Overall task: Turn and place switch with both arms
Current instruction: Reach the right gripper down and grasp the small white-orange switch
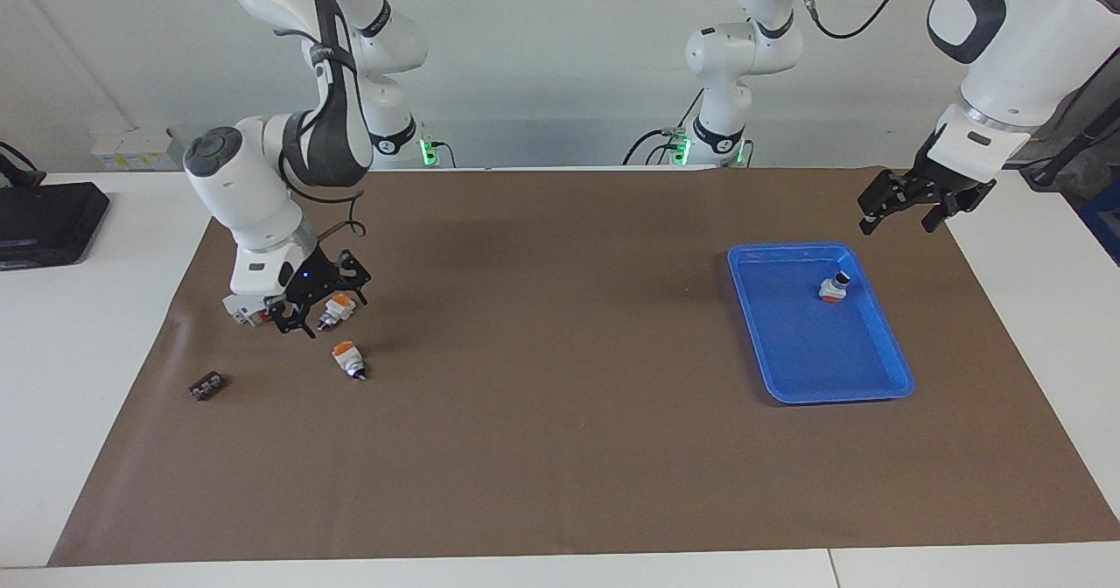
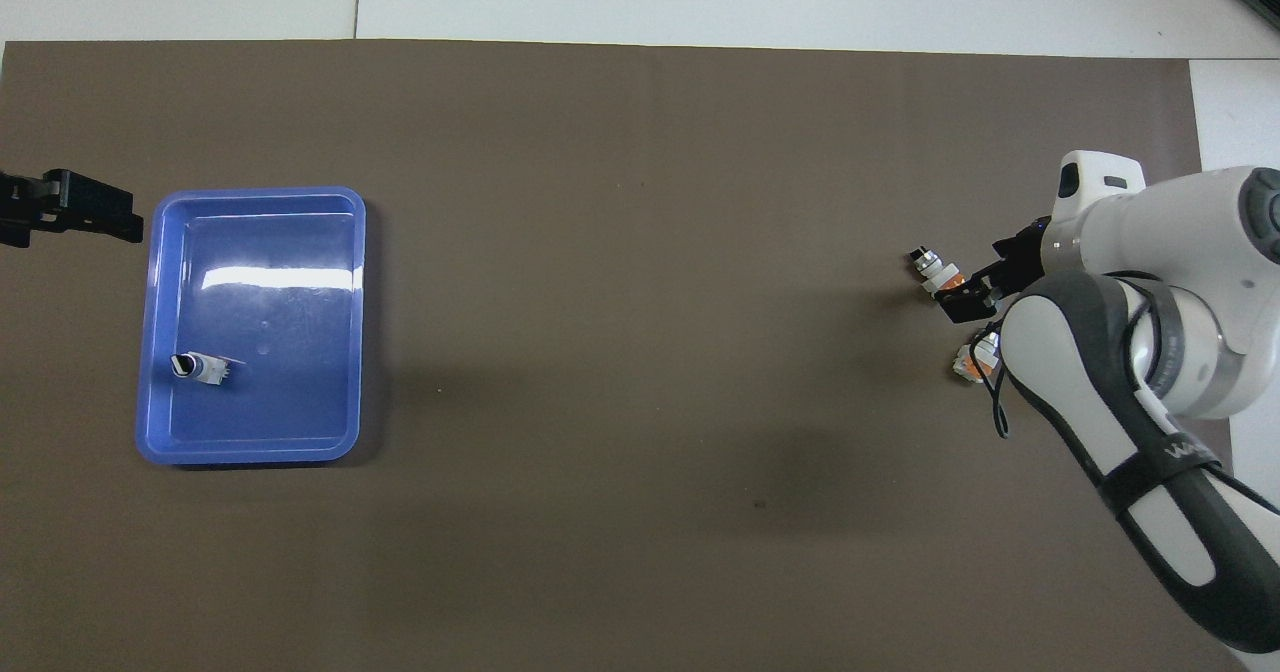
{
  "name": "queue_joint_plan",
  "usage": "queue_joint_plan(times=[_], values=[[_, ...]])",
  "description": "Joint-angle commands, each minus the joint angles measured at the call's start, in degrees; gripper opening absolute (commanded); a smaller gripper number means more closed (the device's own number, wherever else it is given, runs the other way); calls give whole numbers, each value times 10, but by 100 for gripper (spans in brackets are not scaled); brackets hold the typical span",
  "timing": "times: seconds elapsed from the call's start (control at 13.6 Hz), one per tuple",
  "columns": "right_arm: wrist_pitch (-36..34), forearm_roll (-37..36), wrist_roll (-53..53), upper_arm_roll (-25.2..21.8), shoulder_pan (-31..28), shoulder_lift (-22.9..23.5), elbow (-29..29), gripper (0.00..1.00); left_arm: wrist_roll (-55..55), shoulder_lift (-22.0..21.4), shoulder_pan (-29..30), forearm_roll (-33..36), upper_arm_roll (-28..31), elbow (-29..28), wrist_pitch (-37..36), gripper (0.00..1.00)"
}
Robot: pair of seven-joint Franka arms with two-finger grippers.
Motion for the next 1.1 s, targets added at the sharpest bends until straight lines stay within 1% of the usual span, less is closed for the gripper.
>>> queue_joint_plan(times=[0.0,0.15,0.37,0.44,0.66,0.73,0.81,0.88,0.95,1.03], values=[[59,15,-49,3,-6,40,-4,100,4,-18,-4,8,-2,-20,7,100],[85,15,-68,3,-6,56,-7,100,4,-19,-7,8,-3,-20,7,100],[111,16,-75,3,-7,85,-7,100,4,-19,3,8,-1,-20,7,100],[114,16,-74,3,-6,92,-7,100,4,-19,11,8,-2,-20,7,100],[114,17,-75,3,-6,97,-7,100,4,-21,8,8,-2,-20,7,100],[114,17,-75,3,-6,97,-7,95,4,-21,8,8,-2,-20,7,100],[114,17,-75,3,-6,97,-7,82,4,-21,10,8,-2,-20,7,100],[113,17,-74,3,-6,97,-6,47,4,-21,9,8,-2,-20,7,100],[112,17,-71,3,-6,97,-6,0,4,-22,7,8,-2,-20,7,100],[106,18,-64,3,-6,97,-6,0,5,-23,7,8,-2,-21,5,100]])
